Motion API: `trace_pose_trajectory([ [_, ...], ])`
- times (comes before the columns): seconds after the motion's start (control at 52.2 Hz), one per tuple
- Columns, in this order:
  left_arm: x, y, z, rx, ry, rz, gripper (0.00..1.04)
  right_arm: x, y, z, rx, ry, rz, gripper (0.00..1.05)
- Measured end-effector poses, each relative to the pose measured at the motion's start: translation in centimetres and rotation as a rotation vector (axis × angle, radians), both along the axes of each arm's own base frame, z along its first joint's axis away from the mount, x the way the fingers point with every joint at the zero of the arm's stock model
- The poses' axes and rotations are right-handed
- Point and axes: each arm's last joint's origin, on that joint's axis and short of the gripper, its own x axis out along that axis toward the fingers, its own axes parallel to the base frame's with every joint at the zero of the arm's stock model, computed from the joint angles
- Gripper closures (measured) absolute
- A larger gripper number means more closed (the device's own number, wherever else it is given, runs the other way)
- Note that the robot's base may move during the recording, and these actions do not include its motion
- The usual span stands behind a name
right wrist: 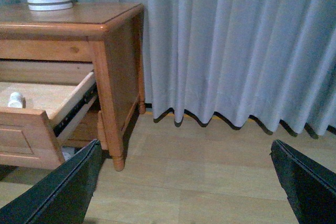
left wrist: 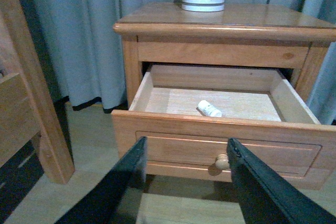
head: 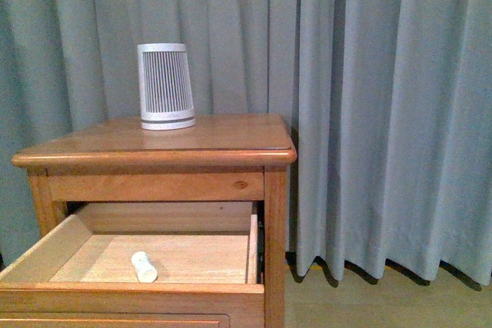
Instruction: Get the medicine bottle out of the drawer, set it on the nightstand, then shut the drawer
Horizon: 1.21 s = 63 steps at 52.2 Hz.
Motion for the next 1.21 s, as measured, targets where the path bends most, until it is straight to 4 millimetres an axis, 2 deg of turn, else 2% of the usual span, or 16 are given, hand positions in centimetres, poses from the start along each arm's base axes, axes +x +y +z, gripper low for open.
trace_pose_trajectory([
  [0.249, -0.5, 0.0, -0.1, -0.003, 0.009, 0.001, 1.02, 0.0, 0.0, 0.0, 0.0, 0.0, 0.0, 0.07],
  [0.708, -1.4, 0.0, -0.1, -0.004, 0.009, 0.002, 1.02, 0.0, 0.0, 0.0, 0.0, 0.0, 0.0, 0.07],
  [0.861, -2.4, 0.0, -0.4, -0.004, 0.018, 0.002, 1.02, 0.0, 0.0, 0.0, 0.0, 0.0, 0.0, 0.07],
  [1.206, -2.5, 0.0, -0.4, -0.005, 0.012, 0.002, 1.02, 0.0, 0.0, 0.0, 0.0, 0.0, 0.0, 0.07],
])
